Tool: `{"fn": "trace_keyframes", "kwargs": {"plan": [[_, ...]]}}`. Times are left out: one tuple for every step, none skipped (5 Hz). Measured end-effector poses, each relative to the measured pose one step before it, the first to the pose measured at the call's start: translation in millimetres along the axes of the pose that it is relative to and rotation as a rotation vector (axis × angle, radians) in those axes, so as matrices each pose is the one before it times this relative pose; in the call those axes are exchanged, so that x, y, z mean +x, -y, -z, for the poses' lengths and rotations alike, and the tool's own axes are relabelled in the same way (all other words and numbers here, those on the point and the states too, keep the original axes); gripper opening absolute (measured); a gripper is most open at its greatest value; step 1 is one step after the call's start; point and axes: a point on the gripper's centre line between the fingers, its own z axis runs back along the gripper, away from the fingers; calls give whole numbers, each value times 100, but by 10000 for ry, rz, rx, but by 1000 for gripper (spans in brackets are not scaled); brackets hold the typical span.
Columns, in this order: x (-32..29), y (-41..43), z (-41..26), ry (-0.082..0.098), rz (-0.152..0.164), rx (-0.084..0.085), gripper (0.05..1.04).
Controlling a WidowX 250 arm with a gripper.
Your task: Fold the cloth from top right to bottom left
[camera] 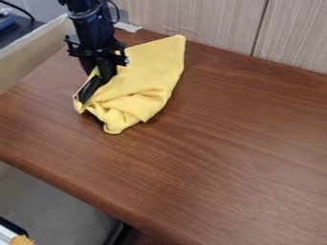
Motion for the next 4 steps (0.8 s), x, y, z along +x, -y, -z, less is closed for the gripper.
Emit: {"fn": "trace_keyframes", "kwargs": {"plan": [[620, 1118, -1702, -53, 451, 384, 815], [398, 353, -1157, 151, 101, 182, 1007], [390, 417, -518, 10, 244, 1, 1005], [657, 809, -858, 25, 314, 79, 1001]]}}
